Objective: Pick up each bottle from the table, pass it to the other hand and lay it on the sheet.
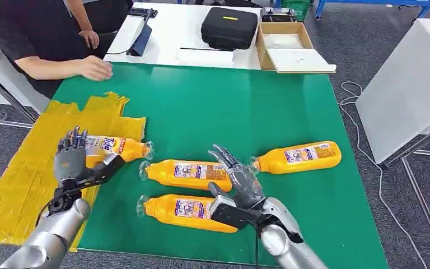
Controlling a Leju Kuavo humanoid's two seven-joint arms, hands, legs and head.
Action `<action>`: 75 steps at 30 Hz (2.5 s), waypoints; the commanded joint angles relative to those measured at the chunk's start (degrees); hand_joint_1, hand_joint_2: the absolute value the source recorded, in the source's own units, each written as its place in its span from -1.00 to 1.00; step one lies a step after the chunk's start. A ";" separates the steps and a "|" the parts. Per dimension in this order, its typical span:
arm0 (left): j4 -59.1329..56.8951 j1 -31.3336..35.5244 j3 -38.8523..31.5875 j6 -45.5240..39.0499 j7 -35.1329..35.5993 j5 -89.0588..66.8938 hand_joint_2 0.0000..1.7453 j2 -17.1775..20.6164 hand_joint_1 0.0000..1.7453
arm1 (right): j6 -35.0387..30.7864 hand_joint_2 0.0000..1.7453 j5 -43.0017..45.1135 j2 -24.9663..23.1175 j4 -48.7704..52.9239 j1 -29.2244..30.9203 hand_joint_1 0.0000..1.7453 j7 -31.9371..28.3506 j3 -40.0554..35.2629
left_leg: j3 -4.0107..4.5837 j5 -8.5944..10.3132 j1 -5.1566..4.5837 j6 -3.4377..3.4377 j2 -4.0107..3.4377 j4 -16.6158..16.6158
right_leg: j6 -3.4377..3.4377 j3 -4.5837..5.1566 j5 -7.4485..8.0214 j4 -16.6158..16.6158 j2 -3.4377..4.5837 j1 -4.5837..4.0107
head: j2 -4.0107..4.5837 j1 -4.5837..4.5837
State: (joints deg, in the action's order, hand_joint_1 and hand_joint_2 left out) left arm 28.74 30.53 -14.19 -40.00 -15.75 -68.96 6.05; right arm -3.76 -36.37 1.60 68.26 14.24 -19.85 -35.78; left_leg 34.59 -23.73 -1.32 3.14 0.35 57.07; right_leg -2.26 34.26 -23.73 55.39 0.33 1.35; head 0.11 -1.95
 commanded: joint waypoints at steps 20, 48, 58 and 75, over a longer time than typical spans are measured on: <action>22.63 -1.92 -2.02 24.40 -19.50 68.01 -1.00 -0.09 -1.00 | 1.72 1.00 -11.99 12.00 8.05 -0.34 -1.00 8.16 23.19 | 0.02 0.04 -0.05 -0.20 0.39 0.08 | 0.09 -0.16 -0.03 0.00 -0.37 0.04 | 0.00 0.02; 16.60 4.28 2.72 23.53 -21.38 70.91 -1.00 -0.24 -1.00 | 21.61 1.00 -19.23 29.75 -8.33 8.65 -1.00 2.11 19.30 | -0.11 0.02 -0.08 -0.25 0.26 0.13 | 0.13 -0.27 0.00 0.00 -0.32 0.02 | 0.00 0.00; 19.26 2.10 1.81 23.69 -21.09 71.65 -1.00 -0.43 -1.00 | 19.01 1.00 -20.45 21.23 -35.11 30.23 -1.00 0.37 4.64 | -0.17 0.07 -0.05 -0.18 -0.29 0.07 | 0.00 -0.22 0.21 -0.06 0.21 0.00 | 0.00 0.00; 18.53 0.52 1.12 25.19 -21.88 75.05 -1.00 2.77 -1.00 | 21.26 1.00 -19.44 17.48 -42.03 36.60 -1.00 -1.72 -0.62 | -0.06 0.07 -0.07 -0.17 0.01 0.07 | 0.00 -0.20 0.13 0.03 -0.03 0.05 | 0.00 0.00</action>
State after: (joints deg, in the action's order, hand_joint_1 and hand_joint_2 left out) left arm 49.90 30.61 -12.07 -14.80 -37.73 4.92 7.39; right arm 16.70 -56.37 21.75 33.55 45.18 -20.66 -31.67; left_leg 34.66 -23.61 -1.46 3.24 0.57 57.10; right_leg -2.44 34.17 -23.60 55.41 0.15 1.47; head 0.11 -1.95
